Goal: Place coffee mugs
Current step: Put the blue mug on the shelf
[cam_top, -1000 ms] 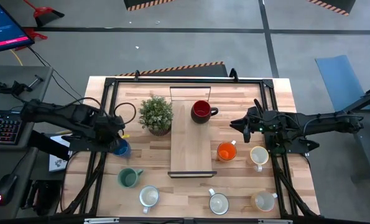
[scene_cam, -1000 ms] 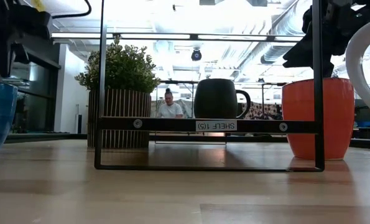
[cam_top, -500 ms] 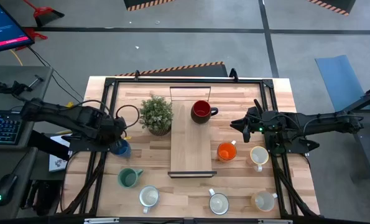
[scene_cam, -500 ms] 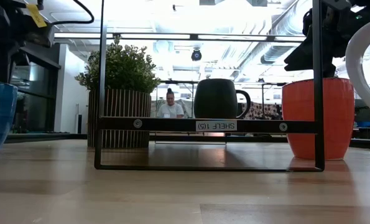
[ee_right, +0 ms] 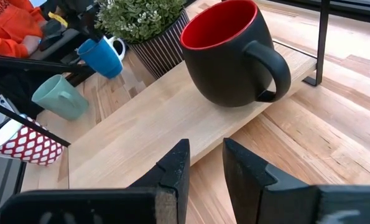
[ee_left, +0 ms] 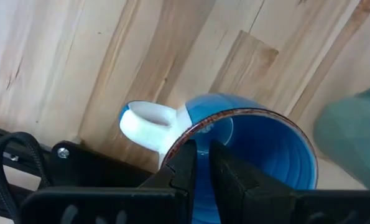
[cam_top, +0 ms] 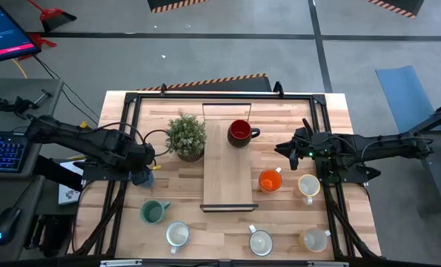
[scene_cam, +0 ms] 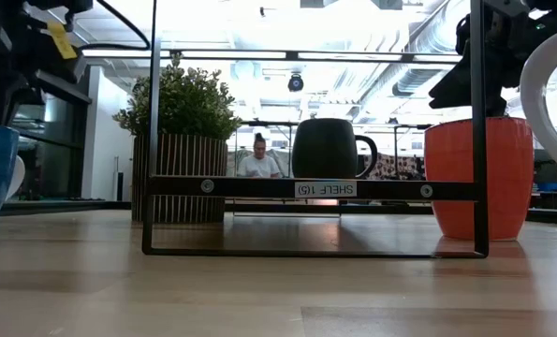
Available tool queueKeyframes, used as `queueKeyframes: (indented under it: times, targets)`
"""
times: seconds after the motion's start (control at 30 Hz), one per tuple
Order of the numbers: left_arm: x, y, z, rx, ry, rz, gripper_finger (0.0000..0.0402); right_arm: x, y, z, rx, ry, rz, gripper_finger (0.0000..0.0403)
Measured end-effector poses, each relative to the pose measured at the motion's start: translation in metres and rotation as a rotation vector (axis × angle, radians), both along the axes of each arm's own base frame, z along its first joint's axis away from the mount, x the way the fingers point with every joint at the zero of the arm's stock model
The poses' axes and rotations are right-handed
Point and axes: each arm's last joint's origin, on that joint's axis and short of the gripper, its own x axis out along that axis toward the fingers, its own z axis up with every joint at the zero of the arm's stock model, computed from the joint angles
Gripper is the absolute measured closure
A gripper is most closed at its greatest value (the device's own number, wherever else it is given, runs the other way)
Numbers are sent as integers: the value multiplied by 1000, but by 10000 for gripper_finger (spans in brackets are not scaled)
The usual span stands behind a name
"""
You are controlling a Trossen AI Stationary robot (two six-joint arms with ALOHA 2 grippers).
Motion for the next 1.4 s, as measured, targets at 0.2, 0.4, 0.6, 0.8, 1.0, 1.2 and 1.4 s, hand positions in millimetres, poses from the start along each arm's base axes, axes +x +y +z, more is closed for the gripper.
queueKeyframes:
  times: [0.2, 0.4, 0.6, 0.8, 1.0, 1.2, 1.4]
  targets:
    - [0, 0, 0, -7, 3, -7, 367, 0, 0, -1, -1, 11, 0, 327]
    - [4, -4, -3, -6, 26, -28, 367, -1, 0, -2, -1, 24, 0, 327]
    - [10, -7, -5, -11, 5, -44, 367, -1, 0, -2, -27, 29, 8, 327]
    - [9, -8, -5, -10, 7, -99, 367, -1, 0, -2, -29, 30, 4, 327]
    - [9, -8, 16, -3, -13, -114, 367, -1, 0, -3, -26, 36, 10, 327]
    - [10, -8, 28, 37, -53, -340, 367, -2, 0, -5, -27, 62, 10, 327]
    - [11, -8, 25, 51, -38, -401, 354, -3, 0, -6, -25, 72, 9, 327]
